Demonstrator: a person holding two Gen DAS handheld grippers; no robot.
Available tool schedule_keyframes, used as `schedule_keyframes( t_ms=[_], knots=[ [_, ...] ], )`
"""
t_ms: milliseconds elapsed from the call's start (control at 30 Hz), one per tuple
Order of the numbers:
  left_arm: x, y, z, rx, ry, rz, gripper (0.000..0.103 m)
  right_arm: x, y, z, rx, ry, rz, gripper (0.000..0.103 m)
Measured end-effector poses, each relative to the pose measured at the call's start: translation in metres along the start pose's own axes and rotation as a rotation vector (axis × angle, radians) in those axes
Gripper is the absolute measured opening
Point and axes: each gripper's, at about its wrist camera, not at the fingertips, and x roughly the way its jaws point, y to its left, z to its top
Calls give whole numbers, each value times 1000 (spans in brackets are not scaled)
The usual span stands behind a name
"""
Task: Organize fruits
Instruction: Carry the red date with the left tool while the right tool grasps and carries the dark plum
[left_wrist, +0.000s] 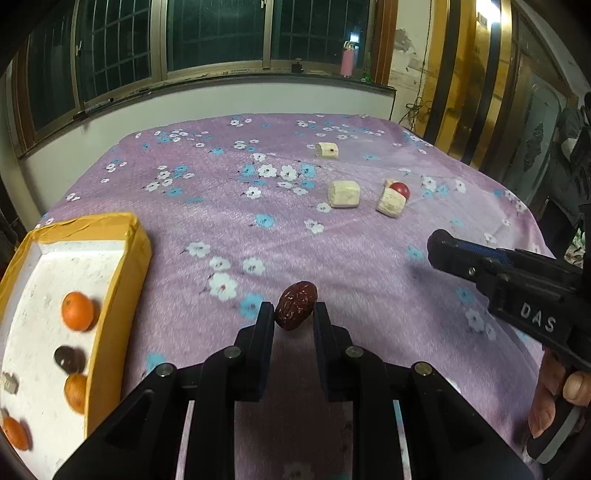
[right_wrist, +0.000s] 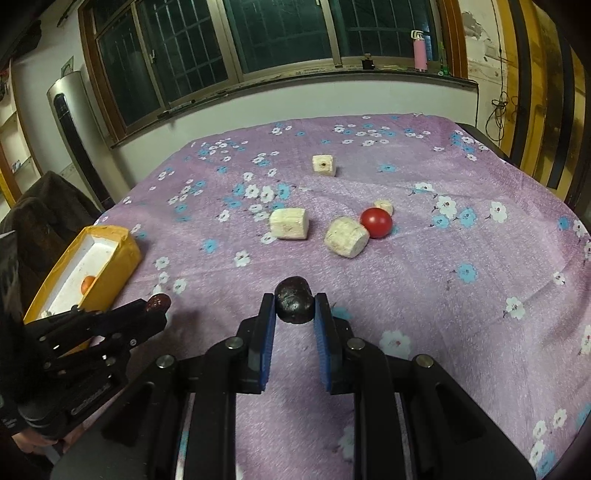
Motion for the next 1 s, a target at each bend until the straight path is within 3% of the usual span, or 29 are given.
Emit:
schedule_keyframes(
  t_ms=[567, 1000],
  knots=[
    [-46, 4, -24, -22, -18, 75, 20, -46, 40, -39, -51, 7, -6, 22],
    [-75, 34, -30, -81, -54, 129, 20, -55, 70, -48, -82, 5, 12, 22]
  ],
)
